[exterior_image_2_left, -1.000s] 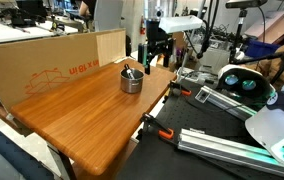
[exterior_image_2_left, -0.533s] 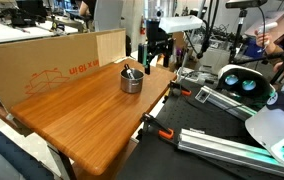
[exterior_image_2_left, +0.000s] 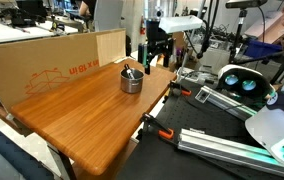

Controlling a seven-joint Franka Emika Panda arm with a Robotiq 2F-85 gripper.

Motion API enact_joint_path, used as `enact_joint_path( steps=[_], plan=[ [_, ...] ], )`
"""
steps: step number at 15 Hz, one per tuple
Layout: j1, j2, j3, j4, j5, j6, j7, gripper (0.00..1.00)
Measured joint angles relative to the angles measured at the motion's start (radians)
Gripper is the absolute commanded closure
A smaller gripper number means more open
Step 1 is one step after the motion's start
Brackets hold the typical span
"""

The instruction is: Remove the marker from the pot and put it on the table

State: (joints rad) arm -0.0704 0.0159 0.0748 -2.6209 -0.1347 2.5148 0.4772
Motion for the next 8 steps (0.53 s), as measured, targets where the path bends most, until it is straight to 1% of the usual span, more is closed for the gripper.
enact_joint_path(
  steps=[4, 8],
  plan=[
    [0.002, 0.000, -0.002, 0.000, 0.000, 0.000, 0.000, 0.00],
    [0.004, 0.006, -0.022, -0.001, 0.011, -0.004, -0.017, 0.00]
  ],
)
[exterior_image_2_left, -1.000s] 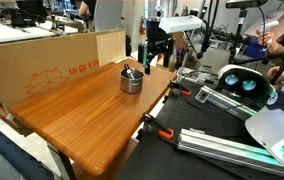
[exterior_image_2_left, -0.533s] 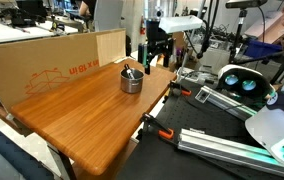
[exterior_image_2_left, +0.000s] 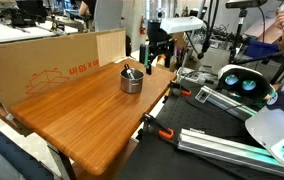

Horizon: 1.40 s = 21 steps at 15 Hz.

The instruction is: Remove the marker from the pot and put it on the table

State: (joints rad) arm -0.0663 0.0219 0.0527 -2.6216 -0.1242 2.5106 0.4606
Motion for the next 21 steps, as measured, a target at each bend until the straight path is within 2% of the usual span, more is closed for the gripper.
enact_joint_path(
  steps=[8, 14, 21],
  plan=[
    [0.001, 0.031, -0.014, 0.050, 0.001, 0.025, -0.031, 0.00],
    [0.001, 0.162, -0.035, 0.108, 0.075, 0.161, -0.099, 0.00],
    [0.028, 0.254, -0.035, 0.187, 0.132, 0.182, -0.137, 0.00]
  ],
)
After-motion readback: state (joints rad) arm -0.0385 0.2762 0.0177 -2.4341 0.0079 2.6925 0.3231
